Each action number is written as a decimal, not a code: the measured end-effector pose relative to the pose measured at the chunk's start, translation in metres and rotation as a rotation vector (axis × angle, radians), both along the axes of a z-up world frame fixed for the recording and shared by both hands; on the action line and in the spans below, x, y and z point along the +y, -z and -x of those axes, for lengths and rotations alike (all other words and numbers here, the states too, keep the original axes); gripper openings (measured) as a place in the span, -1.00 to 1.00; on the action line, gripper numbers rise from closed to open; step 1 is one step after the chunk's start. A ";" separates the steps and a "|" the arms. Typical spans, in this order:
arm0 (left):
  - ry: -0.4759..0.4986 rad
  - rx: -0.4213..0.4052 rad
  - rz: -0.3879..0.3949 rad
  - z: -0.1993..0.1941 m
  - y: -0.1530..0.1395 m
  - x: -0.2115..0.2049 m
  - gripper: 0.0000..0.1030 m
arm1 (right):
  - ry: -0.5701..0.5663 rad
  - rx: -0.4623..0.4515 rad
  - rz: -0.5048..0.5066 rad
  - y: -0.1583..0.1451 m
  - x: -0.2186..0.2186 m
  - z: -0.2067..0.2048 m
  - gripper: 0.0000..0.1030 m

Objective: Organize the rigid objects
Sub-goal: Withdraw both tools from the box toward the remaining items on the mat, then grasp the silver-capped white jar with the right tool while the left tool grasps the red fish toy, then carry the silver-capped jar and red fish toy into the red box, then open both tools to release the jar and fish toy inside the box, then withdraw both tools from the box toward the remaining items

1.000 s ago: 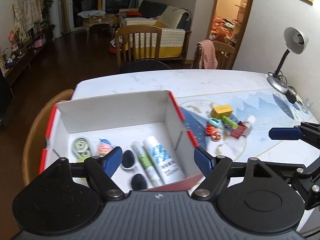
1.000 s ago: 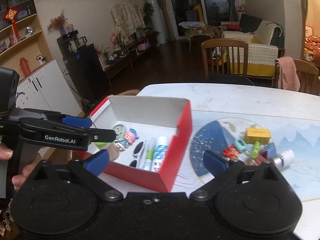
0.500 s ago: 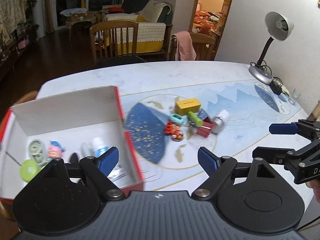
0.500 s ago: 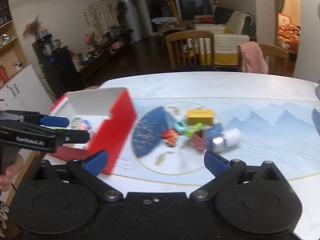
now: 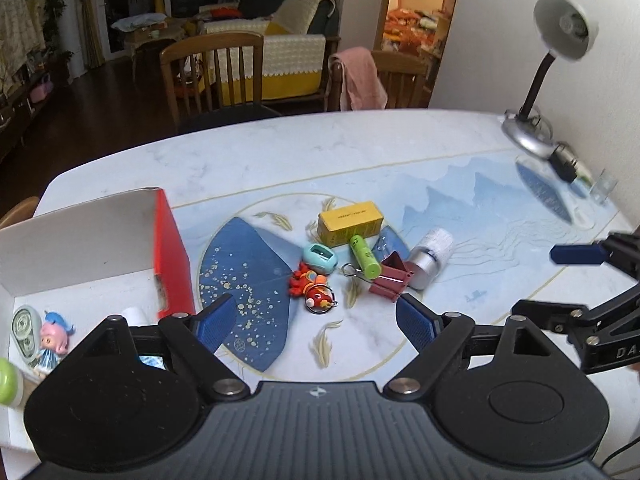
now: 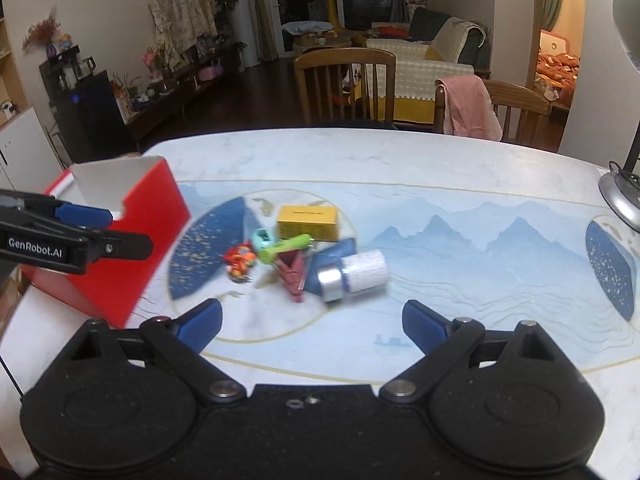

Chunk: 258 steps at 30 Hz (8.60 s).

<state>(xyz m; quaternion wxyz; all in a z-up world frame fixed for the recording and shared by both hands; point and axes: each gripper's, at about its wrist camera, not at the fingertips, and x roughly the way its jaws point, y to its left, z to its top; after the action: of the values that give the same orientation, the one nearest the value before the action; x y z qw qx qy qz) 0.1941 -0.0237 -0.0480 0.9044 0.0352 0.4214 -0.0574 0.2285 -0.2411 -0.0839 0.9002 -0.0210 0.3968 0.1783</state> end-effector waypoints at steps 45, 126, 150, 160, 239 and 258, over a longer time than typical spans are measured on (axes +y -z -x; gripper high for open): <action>-0.092 0.005 -0.076 -0.074 0.110 -0.016 0.07 | -0.207 0.042 0.189 0.091 0.020 -0.102 0.31; -0.126 -0.077 -0.018 0.030 -0.065 0.219 -0.25 | -0.301 -0.101 0.095 -0.044 0.231 0.016 0.31; -0.007 0.161 -0.103 -0.057 0.020 0.230 -0.25 | -0.338 0.093 0.221 0.042 0.324 -0.041 0.30; 0.033 0.254 -0.136 -0.062 0.039 0.221 -0.25 | -0.369 0.114 0.259 0.052 0.337 -0.039 0.30; -0.080 -0.050 0.046 0.048 -0.039 0.079 0.72 | -0.085 -0.045 -0.167 -0.044 0.078 0.035 0.99; -0.043 0.007 0.017 -0.016 0.005 -0.001 0.74 | -0.118 -0.027 -0.037 -0.001 0.023 0.001 0.92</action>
<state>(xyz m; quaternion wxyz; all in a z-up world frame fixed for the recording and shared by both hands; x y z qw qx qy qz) 0.2105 -0.0243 -0.0534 0.9042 0.0184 0.4247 -0.0418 0.2277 -0.2184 -0.0826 0.8936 -0.0300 0.3792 0.2383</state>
